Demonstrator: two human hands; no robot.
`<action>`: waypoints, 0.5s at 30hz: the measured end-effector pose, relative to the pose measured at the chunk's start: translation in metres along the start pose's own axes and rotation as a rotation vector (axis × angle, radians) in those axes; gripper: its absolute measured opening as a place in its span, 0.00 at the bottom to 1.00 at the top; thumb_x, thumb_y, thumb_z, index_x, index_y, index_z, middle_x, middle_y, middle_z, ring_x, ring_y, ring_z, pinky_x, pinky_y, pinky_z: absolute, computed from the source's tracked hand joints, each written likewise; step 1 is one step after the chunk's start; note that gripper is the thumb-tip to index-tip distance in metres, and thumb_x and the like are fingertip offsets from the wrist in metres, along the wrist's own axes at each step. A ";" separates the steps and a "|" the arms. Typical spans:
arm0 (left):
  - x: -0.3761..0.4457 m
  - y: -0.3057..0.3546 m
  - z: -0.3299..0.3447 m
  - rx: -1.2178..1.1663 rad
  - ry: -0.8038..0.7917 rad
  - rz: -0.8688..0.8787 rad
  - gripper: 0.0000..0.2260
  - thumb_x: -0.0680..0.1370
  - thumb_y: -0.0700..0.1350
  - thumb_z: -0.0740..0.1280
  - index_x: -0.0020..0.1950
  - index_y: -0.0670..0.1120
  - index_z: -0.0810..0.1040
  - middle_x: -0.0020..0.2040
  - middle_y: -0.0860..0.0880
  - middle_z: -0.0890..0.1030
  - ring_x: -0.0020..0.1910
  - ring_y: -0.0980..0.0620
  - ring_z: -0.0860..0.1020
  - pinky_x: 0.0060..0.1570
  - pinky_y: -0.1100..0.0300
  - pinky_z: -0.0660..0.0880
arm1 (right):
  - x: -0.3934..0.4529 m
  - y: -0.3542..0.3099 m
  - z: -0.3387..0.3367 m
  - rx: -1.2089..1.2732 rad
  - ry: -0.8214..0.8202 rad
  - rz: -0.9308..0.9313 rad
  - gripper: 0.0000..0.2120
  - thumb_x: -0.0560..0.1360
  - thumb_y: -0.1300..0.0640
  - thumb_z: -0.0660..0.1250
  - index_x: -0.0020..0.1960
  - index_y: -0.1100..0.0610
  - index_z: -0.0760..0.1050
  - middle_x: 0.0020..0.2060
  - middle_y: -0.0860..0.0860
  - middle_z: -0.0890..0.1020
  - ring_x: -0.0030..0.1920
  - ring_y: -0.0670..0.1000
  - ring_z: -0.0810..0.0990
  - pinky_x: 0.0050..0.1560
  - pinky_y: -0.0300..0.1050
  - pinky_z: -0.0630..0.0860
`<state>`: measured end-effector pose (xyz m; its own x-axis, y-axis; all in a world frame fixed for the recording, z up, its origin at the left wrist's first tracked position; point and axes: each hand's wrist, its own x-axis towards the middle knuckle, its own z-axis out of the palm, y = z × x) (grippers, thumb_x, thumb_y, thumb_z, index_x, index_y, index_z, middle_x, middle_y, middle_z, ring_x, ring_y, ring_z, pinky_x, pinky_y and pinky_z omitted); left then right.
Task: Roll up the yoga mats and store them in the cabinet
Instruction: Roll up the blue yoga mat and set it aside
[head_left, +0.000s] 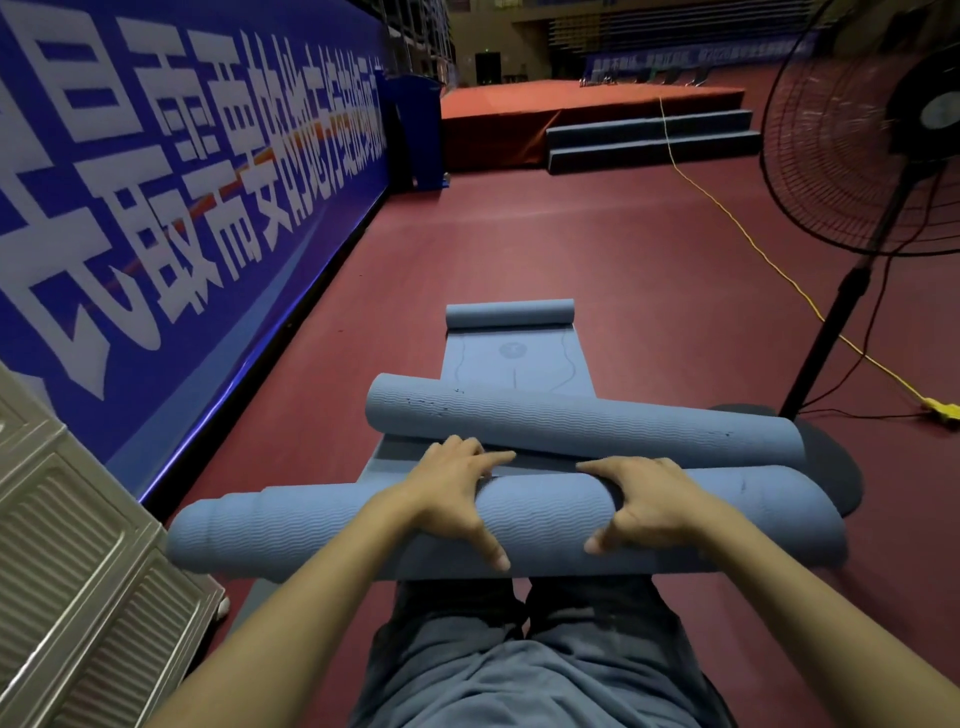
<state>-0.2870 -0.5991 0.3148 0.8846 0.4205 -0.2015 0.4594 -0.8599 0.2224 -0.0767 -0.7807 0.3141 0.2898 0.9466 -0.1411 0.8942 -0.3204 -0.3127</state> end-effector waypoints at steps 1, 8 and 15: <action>-0.002 -0.002 0.001 -0.050 0.029 -0.004 0.56 0.53 0.70 0.81 0.78 0.58 0.65 0.63 0.56 0.72 0.63 0.52 0.69 0.68 0.55 0.66 | -0.002 0.001 0.002 0.012 0.024 -0.015 0.50 0.57 0.28 0.72 0.76 0.41 0.66 0.71 0.40 0.74 0.70 0.46 0.72 0.69 0.52 0.67; -0.006 0.015 -0.002 0.168 0.001 -0.032 0.34 0.63 0.69 0.77 0.58 0.50 0.73 0.57 0.51 0.80 0.56 0.45 0.78 0.53 0.51 0.75 | -0.003 0.004 0.008 -0.025 0.066 -0.026 0.41 0.67 0.30 0.66 0.77 0.43 0.66 0.72 0.42 0.74 0.72 0.49 0.71 0.72 0.50 0.62; 0.008 0.017 0.011 0.252 -0.036 -0.081 0.61 0.50 0.70 0.82 0.74 0.46 0.61 0.67 0.46 0.76 0.65 0.44 0.74 0.65 0.50 0.72 | 0.009 0.003 0.010 -0.186 -0.034 0.009 0.49 0.68 0.23 0.52 0.82 0.46 0.54 0.79 0.46 0.63 0.76 0.54 0.63 0.75 0.57 0.57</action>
<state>-0.2728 -0.6139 0.3068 0.8403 0.4840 -0.2442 0.4901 -0.8708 -0.0394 -0.0746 -0.7732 0.3020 0.2888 0.9411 -0.1756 0.9404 -0.3133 -0.1326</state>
